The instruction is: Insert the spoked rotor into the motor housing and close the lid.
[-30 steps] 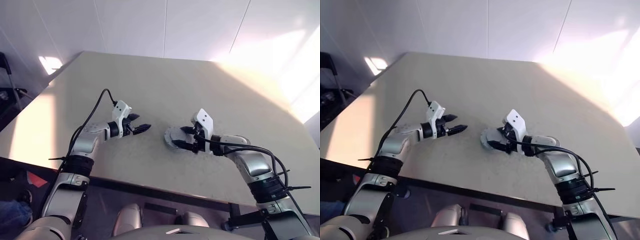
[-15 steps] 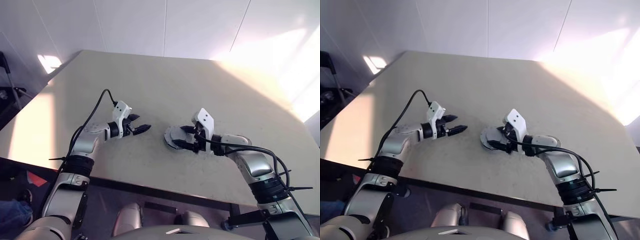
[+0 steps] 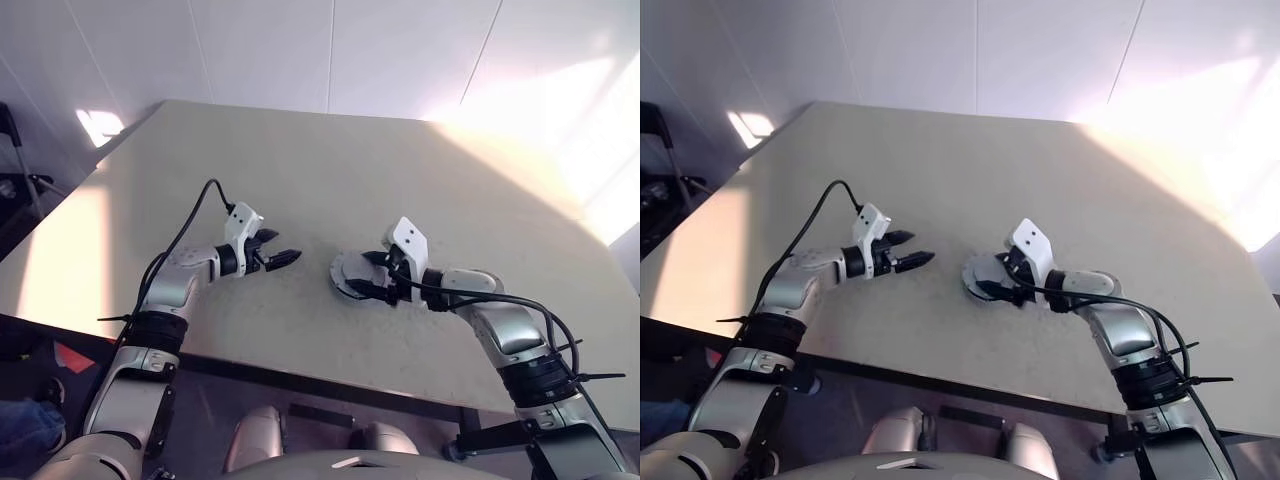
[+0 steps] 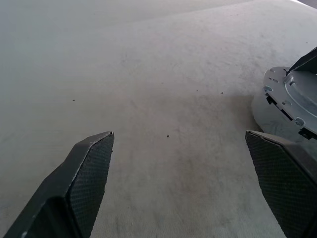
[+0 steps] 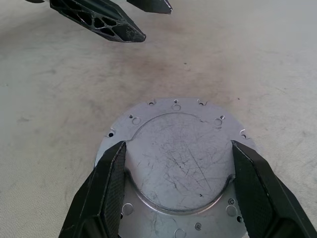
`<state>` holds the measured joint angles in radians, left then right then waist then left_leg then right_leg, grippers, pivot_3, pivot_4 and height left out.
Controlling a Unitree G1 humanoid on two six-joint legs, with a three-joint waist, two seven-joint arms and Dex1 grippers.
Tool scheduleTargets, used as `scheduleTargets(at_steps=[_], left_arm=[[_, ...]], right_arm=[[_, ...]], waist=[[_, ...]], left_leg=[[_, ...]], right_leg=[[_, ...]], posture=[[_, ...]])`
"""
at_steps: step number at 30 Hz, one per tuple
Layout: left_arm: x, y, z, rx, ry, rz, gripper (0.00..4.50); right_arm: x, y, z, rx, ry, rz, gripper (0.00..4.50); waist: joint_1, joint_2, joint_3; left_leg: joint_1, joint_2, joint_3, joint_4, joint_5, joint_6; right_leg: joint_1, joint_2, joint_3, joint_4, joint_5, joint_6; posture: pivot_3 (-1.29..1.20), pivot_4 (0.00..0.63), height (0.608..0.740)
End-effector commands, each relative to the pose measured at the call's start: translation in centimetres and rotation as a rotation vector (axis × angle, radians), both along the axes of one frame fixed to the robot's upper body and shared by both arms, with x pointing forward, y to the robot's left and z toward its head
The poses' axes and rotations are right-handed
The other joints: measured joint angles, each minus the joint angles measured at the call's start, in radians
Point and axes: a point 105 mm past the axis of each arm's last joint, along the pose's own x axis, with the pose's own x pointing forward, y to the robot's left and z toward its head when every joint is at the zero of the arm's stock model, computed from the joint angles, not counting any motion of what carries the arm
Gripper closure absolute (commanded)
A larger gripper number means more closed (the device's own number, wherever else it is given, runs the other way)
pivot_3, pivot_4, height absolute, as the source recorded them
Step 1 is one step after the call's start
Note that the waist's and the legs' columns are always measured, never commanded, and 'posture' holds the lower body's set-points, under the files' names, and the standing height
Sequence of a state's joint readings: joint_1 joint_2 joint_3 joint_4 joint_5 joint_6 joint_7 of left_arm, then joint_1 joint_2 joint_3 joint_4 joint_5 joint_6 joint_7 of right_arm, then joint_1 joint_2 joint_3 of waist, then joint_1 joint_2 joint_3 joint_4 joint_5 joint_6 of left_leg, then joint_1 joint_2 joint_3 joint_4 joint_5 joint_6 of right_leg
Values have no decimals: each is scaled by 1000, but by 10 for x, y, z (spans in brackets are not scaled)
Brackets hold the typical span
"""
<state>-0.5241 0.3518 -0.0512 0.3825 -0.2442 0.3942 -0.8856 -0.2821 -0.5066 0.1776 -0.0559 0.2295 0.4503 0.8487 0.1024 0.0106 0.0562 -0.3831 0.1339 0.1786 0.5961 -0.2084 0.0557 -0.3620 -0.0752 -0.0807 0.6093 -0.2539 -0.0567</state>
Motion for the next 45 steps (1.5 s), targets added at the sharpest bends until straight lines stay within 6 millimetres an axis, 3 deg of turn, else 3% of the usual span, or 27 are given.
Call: scheduleTargets(at_steps=[1,7,24,34,40,45], left_arm=[[2,1,10,4,-46,-5,0],[2,0,9,4,-43,-7,0],[2,0,11,-1,-47,-5,0],[2,-28,37,-190,8,-41,0],[3,-53,79,-430,79,-106,0],[-7,-71,83,-471,168,-190,0]], right_arm=[[-2,-5,4,-2,-12,5,1403],[-3,-3,9,25,-7,8,1403],[-5,-9,-18,-59,45,-12,1403],[-8,-15,-26,-82,102,-17,1403],[-7,-16,-26,-88,100,-17,1403],[-6,-16,-26,-89,96,-18,1403]], waist=[[1,0,0],[1,0,0],[1,0,0],[7,0,0],[14,0,0],[18,1,-1]], left_leg=[[0,0,0,0,0,0],[0,0,0,1,0,0],[3,0,0,1,0,0],[10,0,0,1,-1,1],[11,0,0,1,-1,1],[13,0,0,1,-1,1]], right_leg=[[0,0,0,0,0,0],[0,0,0,0,0,0],[3,0,0,1,0,0],[11,0,0,0,0,0],[12,0,0,0,0,0],[13,0,0,-1,0,0]], posture=[[0,0,740],[0,0,740],[0,0,740],[0,0,740],[0,0,740],[0,0,740]])
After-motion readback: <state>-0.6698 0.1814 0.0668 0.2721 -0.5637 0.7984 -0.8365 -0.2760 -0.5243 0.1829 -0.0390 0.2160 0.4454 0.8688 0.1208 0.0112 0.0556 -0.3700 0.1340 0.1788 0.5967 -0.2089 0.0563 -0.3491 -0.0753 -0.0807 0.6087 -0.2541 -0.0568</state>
